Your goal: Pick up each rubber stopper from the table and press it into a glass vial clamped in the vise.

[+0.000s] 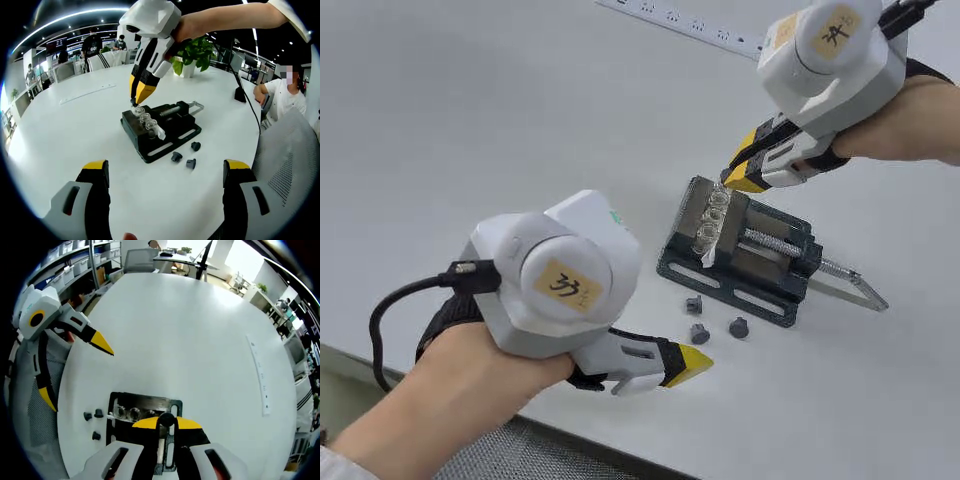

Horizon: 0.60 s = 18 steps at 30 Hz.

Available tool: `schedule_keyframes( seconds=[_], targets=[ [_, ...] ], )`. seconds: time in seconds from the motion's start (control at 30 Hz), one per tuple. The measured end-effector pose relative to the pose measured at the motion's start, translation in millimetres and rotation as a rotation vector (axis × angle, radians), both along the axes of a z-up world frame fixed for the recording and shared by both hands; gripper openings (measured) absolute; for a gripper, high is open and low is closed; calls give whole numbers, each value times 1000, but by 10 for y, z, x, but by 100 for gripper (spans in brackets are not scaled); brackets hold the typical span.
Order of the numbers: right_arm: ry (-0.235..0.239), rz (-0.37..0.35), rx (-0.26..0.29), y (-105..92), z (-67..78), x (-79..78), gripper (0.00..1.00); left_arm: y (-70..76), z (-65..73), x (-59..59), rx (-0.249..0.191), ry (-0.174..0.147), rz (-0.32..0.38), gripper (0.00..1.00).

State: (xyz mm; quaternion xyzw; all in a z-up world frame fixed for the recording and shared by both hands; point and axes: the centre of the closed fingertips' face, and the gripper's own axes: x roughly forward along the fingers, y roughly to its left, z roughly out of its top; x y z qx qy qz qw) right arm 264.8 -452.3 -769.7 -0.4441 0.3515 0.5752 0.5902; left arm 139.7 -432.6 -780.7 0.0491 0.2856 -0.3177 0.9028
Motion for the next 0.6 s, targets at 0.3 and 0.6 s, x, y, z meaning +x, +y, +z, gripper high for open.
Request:
schedule_keyframes(
  seconds=[0.3,0.6],
  targets=[
    [-6,27,-7,-9,-16,-8,9,-3,-6,-8,-2,5,-1,94],
    [25,32,0,-20,66,29,17,0,7,-1,-4,4,1,93]
  ],
)
